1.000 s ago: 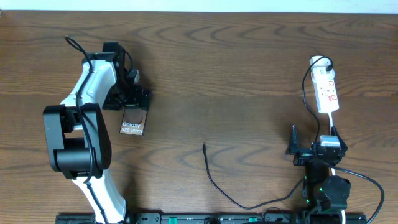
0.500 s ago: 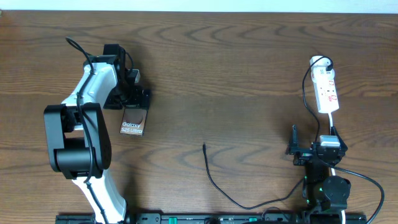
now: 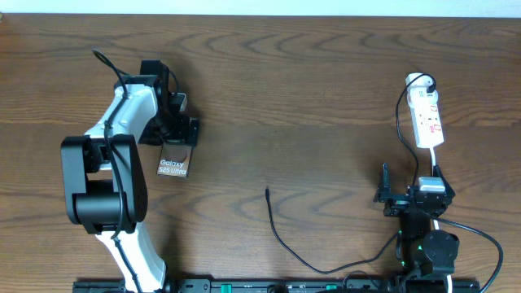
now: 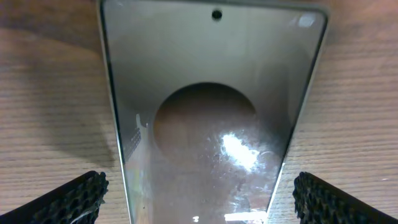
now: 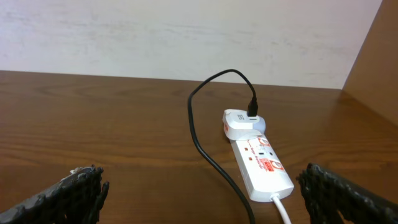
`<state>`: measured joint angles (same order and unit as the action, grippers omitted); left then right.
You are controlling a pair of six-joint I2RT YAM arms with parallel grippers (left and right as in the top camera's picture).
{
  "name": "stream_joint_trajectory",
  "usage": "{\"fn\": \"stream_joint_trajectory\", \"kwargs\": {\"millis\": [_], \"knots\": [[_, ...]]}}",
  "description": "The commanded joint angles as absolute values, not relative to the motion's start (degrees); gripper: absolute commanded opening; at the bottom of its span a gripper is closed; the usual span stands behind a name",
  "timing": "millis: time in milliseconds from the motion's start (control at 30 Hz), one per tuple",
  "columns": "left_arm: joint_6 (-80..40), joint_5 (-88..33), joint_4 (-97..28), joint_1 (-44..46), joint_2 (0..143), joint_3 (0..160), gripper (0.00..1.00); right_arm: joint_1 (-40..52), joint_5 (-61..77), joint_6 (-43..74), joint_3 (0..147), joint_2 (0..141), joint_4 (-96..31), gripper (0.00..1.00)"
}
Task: Plug charger to phone and switch on socket
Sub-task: 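Lower the left gripper onto the Galaxy S25 Ultra phone box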
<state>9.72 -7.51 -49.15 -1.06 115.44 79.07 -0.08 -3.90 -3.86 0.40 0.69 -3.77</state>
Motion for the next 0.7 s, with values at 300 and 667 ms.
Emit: {"fn": "stream_joint_trajectory", "kwargs": {"millis": [300, 667], "knots": [[10.74, -6.81, -48.29, -1.04, 115.61, 76.97, 0.98, 0.32, -4.36, -4.58, 0.32, 0.32, -3.99, 0.99], [10.96, -6.55, -48.03, -1.02, 115.61, 76.90, 0.98, 0.32, -4.36, -4.58, 0.32, 0.32, -3.99, 0.99]]}}
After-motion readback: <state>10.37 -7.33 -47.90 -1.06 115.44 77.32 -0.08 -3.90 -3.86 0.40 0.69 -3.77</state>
